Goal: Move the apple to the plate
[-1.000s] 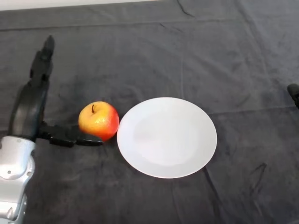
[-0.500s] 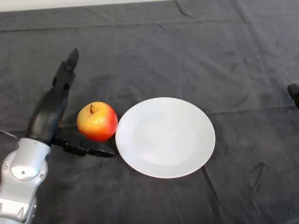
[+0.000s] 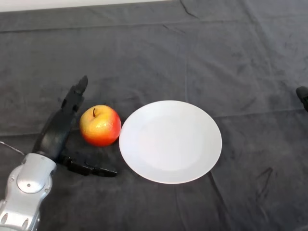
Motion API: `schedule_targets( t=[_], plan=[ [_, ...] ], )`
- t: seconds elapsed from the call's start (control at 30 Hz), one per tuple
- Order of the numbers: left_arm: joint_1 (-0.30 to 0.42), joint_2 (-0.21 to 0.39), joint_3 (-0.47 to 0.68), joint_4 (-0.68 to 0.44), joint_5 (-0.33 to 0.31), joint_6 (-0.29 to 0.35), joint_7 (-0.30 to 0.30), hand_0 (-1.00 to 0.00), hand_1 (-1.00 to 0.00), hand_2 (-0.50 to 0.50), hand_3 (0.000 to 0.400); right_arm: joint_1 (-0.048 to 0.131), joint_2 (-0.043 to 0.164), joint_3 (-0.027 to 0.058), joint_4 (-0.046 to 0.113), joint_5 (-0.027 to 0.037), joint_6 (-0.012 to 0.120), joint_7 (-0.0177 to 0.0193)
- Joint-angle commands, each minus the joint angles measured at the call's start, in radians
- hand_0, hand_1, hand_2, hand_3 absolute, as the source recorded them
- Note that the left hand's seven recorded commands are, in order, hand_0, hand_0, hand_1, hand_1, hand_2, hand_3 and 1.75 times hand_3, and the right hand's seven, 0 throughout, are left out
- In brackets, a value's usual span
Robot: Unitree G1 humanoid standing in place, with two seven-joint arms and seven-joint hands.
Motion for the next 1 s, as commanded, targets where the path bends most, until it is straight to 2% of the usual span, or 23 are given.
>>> schedule_targets(
  t=[0.03,0.1,0.13,0.17,0.2,0.23,0.27,0.37,0.43,0.67,1.0],
  plan=[
    [-0.059,0.031,-0.004,0.051,0.015,-0.008,-0.004,0.0,0.0,0.0,0.0,-0.009,-0.013,-0.0051,-0.045,0.0025,-0.005,-0.0077],
    [-0.066,0.03,-0.007,0.069,0.019,-0.017,-0.001,0.0,0.0,0.0,0.0,-0.009,-0.013,-0.0051,-0.044,0.0026,-0.005,-0.0077],
    [-0.07,0.028,-0.009,0.076,0.021,-0.02,0.001,-0.04,0.0,-0.02,0.014,-0.009,-0.014,-0.0051,-0.044,0.0027,-0.005,-0.0077],
    [-0.073,0.027,-0.01,0.082,0.023,-0.022,0.002,-0.67,0.0,-0.34,0.27,-0.009,-0.014,-0.0051,-0.044,0.0028,-0.005,-0.0077],
    [-0.076,0.027,-0.011,0.087,0.024,-0.025,0.003,-0.78,0.0,-0.39,0.311,-0.009,-0.014,-0.0051,-0.044,0.0028,-0.005,-0.0077],
    [-0.078,0.027,-0.012,0.092,0.026,-0.027,0.004,-1.0,0.0,-0.5,0.4,-0.009,-0.014,-0.0051,-0.044,0.0029,-0.004,-0.0077],
    [-0.081,0.027,-0.013,0.095,0.027,-0.029,0.004,-1.0,-0.05,-0.48,0.4,-0.009,-0.014,-0.0051,-0.044,0.0029,-0.004,-0.0077],
    [-0.085,0.029,-0.014,0.099,0.029,-0.032,0.004,-1.0,-0.83,-0.08,0.4,-0.01,-0.014,-0.005,-0.043,0.0031,-0.004,-0.0076],
    [-0.087,0.03,-0.015,0.1,0.03,-0.035,0.005,-1.0,-0.93,-0.03,0.4,-0.01,-0.014,-0.005,-0.043,0.0032,-0.004,-0.0075],
    [-0.086,0.025,-0.022,0.097,0.038,-0.045,0.015,-1.0,-1.0,0.0,0.4,-0.01,-0.014,-0.0049,-0.043,0.0036,-0.004,-0.0074],
    [-0.088,0.042,-0.016,0.046,0.034,-0.022,-0.001,-1.0,-1.0,0.0,0.4,-0.01,-0.015,-0.0047,-0.042,0.0039,-0.004,-0.0073]
  ],
)
